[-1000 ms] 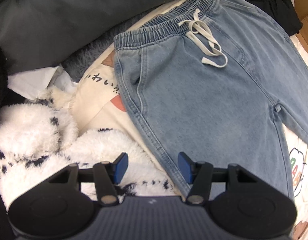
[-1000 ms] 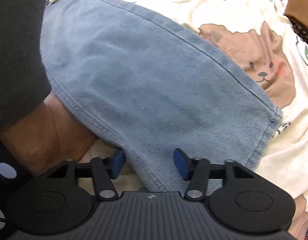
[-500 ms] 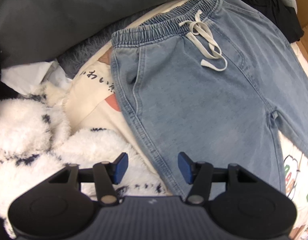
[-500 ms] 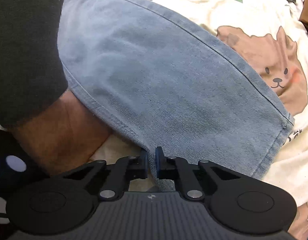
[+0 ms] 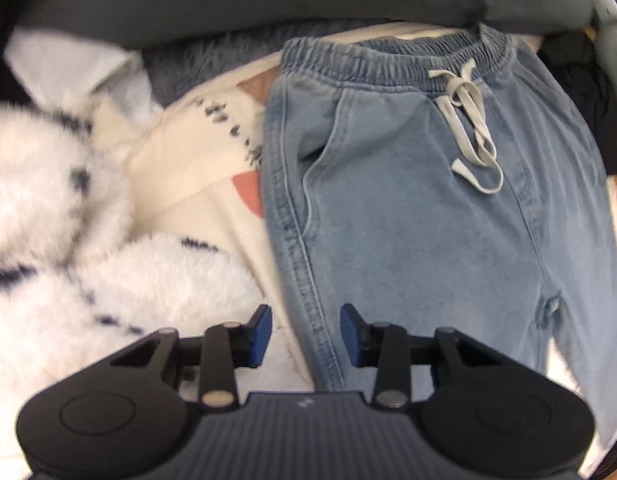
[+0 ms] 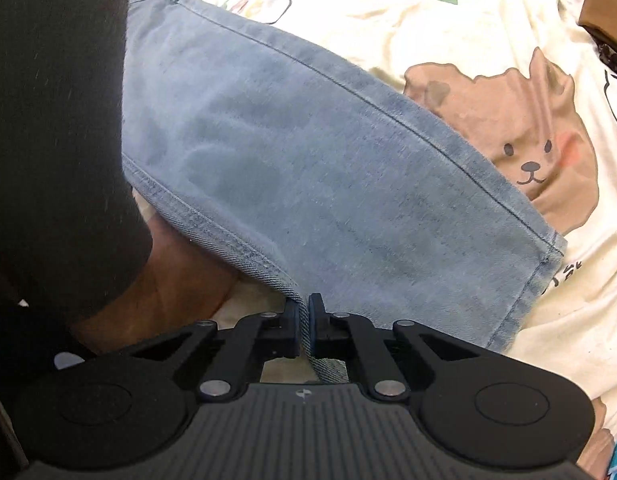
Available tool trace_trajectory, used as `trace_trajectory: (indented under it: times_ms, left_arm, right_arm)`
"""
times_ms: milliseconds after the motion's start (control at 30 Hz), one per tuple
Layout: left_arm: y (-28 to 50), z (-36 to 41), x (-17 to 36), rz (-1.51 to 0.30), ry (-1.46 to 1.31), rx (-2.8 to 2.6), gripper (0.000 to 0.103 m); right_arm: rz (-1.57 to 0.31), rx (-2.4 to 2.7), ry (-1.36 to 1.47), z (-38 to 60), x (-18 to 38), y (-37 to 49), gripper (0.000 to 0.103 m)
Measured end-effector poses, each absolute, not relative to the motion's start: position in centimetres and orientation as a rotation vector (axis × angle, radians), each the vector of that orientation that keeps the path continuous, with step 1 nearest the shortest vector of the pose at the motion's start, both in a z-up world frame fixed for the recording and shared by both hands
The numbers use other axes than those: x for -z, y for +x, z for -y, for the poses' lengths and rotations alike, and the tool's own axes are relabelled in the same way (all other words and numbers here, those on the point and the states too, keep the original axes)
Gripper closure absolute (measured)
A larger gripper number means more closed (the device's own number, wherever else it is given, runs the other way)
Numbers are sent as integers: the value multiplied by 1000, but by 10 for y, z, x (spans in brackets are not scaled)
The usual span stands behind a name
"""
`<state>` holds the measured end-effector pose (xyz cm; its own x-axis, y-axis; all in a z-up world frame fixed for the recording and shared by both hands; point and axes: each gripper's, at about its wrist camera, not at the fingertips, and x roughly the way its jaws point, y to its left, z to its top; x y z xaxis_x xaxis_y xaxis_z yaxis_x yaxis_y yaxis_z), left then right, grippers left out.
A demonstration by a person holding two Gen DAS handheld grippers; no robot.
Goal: Fold clothes
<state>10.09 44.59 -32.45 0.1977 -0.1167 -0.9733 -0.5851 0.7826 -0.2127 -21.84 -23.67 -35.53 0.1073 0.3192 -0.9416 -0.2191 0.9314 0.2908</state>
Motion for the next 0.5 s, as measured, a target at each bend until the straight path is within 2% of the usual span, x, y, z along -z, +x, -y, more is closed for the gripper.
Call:
trace_trajectory:
  times_ms: [500]
  left_arm:
    - [98,-441,364,-1311,-773,-365,64]
  right_arm:
    - [-1391,-324,48,241,339,-200,102]
